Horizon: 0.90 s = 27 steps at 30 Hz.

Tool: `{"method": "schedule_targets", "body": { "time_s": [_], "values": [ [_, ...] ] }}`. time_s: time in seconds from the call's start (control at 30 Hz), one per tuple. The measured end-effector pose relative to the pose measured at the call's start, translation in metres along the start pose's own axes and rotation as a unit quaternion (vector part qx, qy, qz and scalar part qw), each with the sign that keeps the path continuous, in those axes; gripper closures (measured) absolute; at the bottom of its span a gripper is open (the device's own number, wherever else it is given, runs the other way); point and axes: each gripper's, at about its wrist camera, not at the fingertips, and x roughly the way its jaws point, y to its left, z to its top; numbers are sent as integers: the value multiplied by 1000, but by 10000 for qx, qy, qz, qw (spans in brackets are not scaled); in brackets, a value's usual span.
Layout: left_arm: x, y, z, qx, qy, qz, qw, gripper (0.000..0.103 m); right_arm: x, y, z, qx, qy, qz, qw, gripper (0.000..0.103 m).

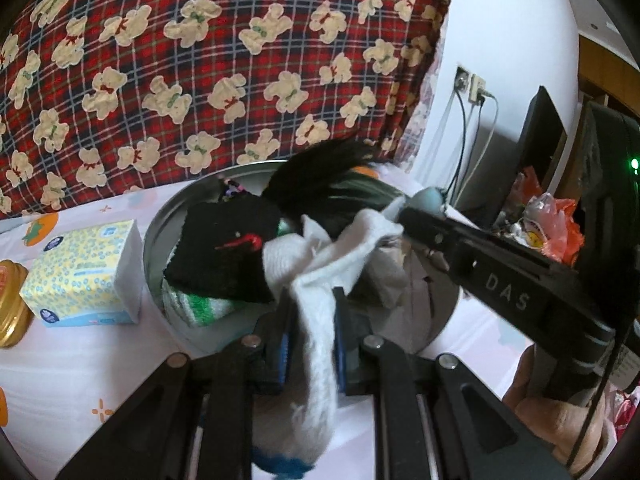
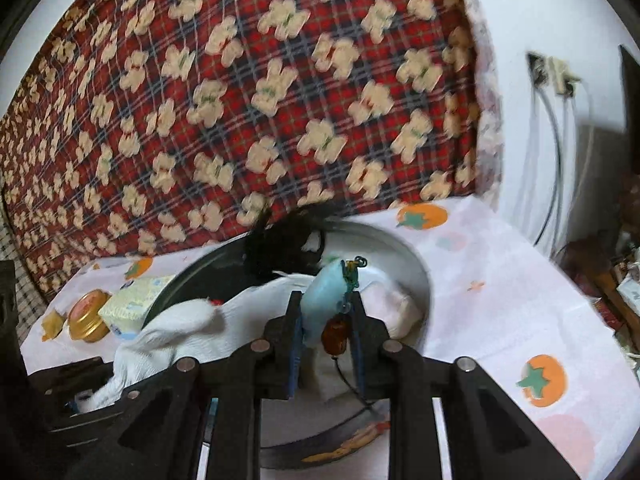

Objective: Organize soft objects
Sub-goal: 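Open both tools to drop the plush and glove into the tin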

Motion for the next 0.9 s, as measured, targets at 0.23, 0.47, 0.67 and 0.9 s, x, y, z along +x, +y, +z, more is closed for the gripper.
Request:
{"method": "schedule_targets", "body": {
  "time_s": [0.23,0.47,0.67,0.9],
  "values": [
    [-32,-7,0,558,-627,797,9933,0,-4,-14,-14,678,-236,555,9959,17],
    [-67,16,-5,430,-1180,1148,9854,0,-38,-33,-17,1195,-1163,313,9855,17],
    [-85,56,-16,-48,-1102,1284,9856,0,-61,-34,-18,1133,-1727,-243,9781,17],
    [-98,82,-36,-310,-930,1426,9849,0,-57,-16,-29,1059,-1287,193,9858,17]
  ]
}}
